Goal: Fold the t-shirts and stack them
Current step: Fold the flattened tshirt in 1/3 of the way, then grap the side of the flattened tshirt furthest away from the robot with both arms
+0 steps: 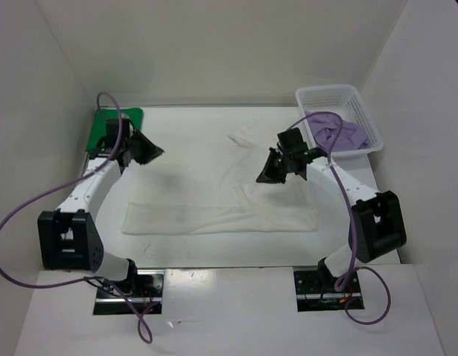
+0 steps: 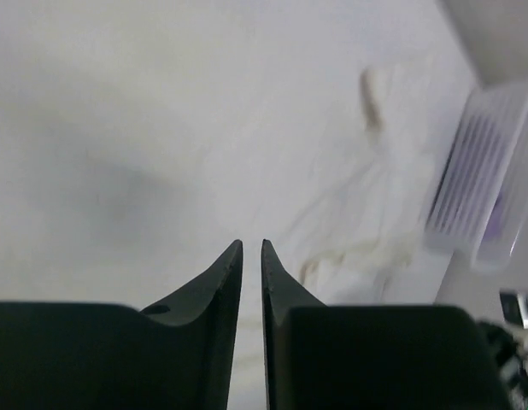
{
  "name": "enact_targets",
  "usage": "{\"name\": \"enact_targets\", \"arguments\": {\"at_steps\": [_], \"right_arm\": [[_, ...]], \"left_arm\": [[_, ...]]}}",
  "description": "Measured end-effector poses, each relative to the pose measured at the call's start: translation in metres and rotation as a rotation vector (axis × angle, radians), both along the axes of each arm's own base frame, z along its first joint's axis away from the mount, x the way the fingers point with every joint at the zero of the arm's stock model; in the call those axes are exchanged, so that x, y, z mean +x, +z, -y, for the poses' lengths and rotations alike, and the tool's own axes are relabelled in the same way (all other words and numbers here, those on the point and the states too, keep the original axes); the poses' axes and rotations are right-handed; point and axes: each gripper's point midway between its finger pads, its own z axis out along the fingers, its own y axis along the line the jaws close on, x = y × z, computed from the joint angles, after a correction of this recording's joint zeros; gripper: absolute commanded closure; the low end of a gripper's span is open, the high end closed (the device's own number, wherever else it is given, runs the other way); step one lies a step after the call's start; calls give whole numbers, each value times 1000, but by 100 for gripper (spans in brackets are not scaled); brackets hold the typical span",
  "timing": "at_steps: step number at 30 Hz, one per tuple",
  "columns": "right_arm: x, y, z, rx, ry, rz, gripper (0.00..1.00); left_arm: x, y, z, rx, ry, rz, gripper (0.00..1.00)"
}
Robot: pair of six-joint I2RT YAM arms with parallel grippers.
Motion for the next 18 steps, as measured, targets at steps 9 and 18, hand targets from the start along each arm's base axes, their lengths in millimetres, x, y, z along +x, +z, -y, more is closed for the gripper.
{"name": "enact_targets", "arguments": {"at_steps": [9,18], "right_arm": [[64,-4,-23,3,67,69,99],[66,-31,-32,15,128,5,96]], "left_arm": [[134,-53,-87,256,209,17,74],[188,-109,-127,440,232,-66,62]]}}
